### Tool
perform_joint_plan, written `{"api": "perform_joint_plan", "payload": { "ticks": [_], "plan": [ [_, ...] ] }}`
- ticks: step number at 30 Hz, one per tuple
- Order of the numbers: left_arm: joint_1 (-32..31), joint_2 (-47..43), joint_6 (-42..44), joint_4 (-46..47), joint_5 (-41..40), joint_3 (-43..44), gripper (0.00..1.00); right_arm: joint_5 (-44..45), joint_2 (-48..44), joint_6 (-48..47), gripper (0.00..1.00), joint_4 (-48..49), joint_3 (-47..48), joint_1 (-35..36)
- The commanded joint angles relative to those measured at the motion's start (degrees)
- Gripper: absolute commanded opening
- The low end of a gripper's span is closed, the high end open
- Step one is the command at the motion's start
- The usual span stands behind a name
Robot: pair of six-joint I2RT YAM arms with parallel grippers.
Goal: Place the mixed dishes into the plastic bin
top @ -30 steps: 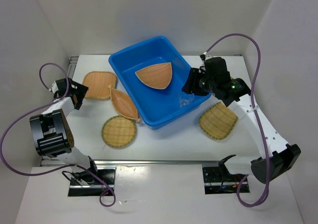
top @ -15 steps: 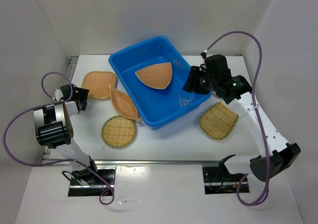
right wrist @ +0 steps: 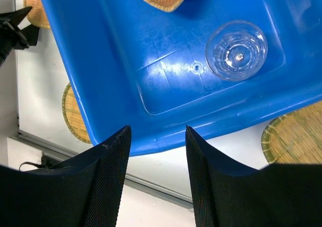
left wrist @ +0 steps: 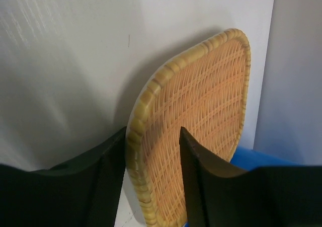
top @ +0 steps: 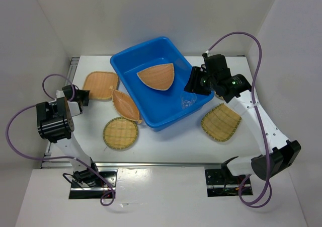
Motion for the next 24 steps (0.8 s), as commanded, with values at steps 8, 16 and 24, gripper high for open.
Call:
{"api": "perform_joint_plan", "payload": {
  "ticks": [8,16,24],
  "plan": [
    [0.3,2.1,-0.3,-0.2,-1.0,0.5,0.28,1.6,-0.1,2.0,0.53,-0.6,1.8,0.1],
    [0.3,-1.8,-2.0,-4.1,-5.1,1.1,0.00,1.6,-1.2,2.0,0.53,-0.6,1.3,0.1],
    [0.3,-9.7,4.6,-16.3,-15.8,8.6,0.00,1.1,-1.7,2.0,0.53,-0.6,0.2,0.1]
  ]
}}
